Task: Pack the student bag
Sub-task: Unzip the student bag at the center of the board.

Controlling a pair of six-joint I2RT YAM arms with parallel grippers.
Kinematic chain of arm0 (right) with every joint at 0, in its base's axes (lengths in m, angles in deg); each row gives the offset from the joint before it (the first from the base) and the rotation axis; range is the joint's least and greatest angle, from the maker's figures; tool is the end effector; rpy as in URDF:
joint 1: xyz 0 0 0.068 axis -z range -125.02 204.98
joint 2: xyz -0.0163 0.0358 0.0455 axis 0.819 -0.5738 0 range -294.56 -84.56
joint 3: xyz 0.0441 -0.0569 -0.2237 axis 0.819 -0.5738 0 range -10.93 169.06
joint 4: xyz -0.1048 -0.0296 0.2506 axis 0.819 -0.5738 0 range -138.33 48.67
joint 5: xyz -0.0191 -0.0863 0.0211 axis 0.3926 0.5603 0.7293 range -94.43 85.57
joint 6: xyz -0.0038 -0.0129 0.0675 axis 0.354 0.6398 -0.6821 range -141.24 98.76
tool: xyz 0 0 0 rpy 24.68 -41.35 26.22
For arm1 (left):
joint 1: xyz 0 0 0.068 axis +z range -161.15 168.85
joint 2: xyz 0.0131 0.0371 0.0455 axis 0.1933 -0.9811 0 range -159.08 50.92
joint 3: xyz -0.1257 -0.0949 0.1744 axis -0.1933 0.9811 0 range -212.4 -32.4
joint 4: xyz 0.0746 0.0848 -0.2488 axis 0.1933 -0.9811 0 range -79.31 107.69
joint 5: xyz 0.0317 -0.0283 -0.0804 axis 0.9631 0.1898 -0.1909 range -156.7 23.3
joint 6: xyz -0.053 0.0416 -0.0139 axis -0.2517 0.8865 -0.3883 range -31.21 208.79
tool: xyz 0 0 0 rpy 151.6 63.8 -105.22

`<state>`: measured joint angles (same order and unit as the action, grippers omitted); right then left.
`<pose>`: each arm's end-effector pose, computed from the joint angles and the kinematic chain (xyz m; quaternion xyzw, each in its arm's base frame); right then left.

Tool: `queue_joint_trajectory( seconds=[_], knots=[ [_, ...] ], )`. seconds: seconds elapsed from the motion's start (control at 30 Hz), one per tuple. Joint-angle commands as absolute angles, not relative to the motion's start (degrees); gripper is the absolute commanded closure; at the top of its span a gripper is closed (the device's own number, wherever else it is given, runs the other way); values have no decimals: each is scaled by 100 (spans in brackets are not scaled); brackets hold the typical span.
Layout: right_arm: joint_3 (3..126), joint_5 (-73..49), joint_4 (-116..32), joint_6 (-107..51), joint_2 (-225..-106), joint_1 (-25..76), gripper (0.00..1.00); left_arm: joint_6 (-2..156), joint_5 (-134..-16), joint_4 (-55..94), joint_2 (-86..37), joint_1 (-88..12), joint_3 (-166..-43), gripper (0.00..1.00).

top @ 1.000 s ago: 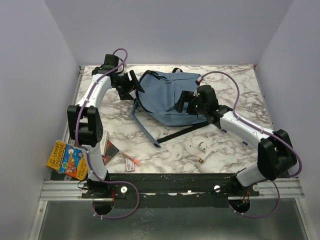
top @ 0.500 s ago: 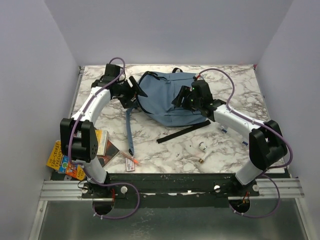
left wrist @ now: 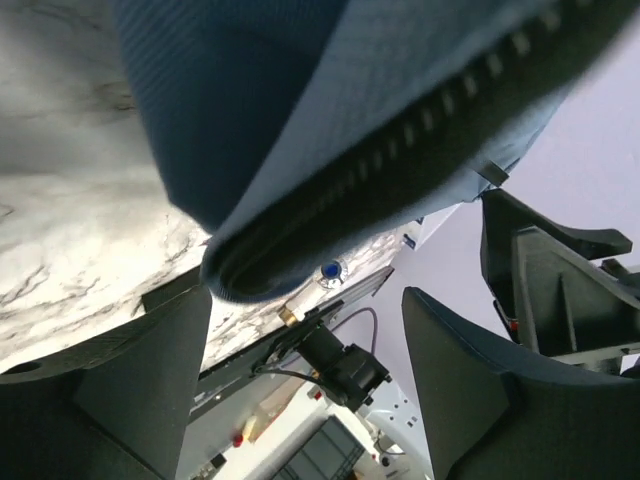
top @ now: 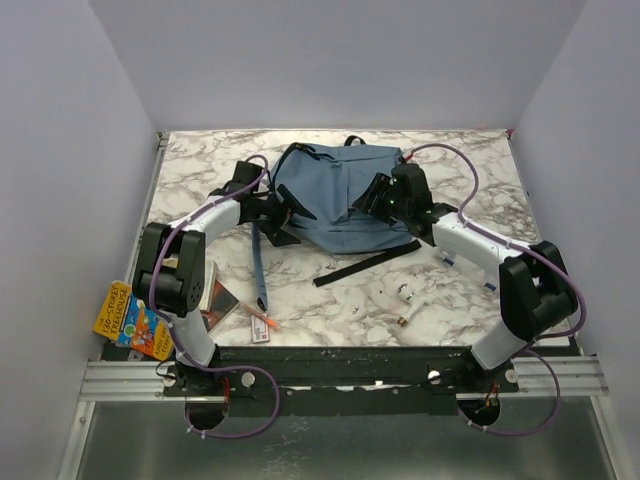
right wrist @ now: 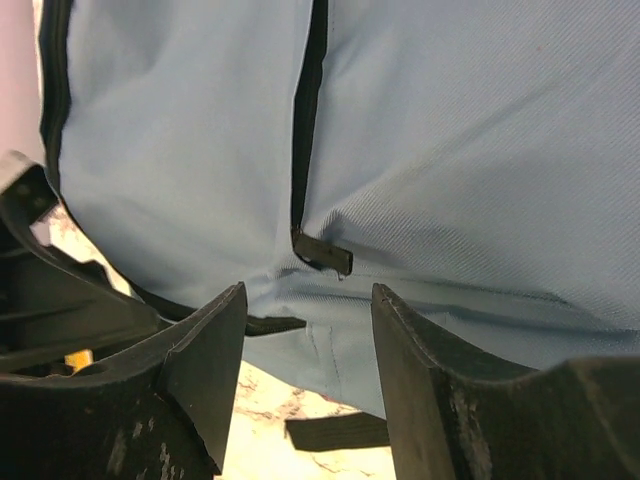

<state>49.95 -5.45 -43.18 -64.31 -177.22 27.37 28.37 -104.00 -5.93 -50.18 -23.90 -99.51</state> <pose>0.3440 0.1812 0.1816 0.1143 0.8739 0.2797 0.3808 0.3570 -0.1155 0.1400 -0.2860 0.8683 -0.4041 0.0291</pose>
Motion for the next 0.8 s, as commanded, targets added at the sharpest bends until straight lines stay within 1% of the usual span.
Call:
queue_joint_trajectory(
  seconds=[0.0, 0.07, 0.23, 0.37, 0.43, 0.47, 0.5, 0.53, 0.63, 0.7, 0.73, 0.77],
  knots=[
    [4885, -979, -3825, -6756, -17820, 2997, 46, 2750, -10691, -136, -5430, -2380, -9976, 22],
    [4864, -1264, -3632, -6823, -17935, 3077, 48, 2789, -10652, -132, -5577, -2326, -10034, 25],
    [4918, -1564, -3436, -6936, -18150, 3123, 48, 2842, -10699, -130, -5850, -2301, -10147, 38],
    [4916, -1939, -3159, -6993, -18378, 3120, 49, 2806, -10801, -125, -5895, -2307, -10157, 47],
    [4944, -2036, -3118, -6985, -18471, 3117, 50, 2814, -10809, -107, -5877, -2304, -10174, 54],
    [4971, -2063, -3130, -6988, -18499, 3116, 53, 2820, -10801, -102, -5869, -2301, -10179, 57],
    [4972, -2084, -3125, -6990, -18525, 3117, 58, 2821, -10784, -96, -5873, -2301, -10175, 60],
    [4967, -2089, -3109, -6987, -18523, 3123, 62, 2823, -10781, -89, -5868, -2306, -10175, 63],
    [4863, -2001, -3037, -6993, -18447, 3120, 64, 2798, -10830, -78, -5916, -2302, -10188, 71],
    [4791, -1838, -2984, -6971, -18427, 3117, 67, 2777, -10879, -65, -5938, -2305, -10192, 78],
    [4797, -1782, -3005, -6955, -18430, 3118, 69, 2786, -10880, -62, -5938, -2302, -10192, 81],
    [4861, -1752, -3084, -6884, -18466, 3116, 75, 2791, -10867, -61, -5938, -2303, -10190, 83]
  ],
)
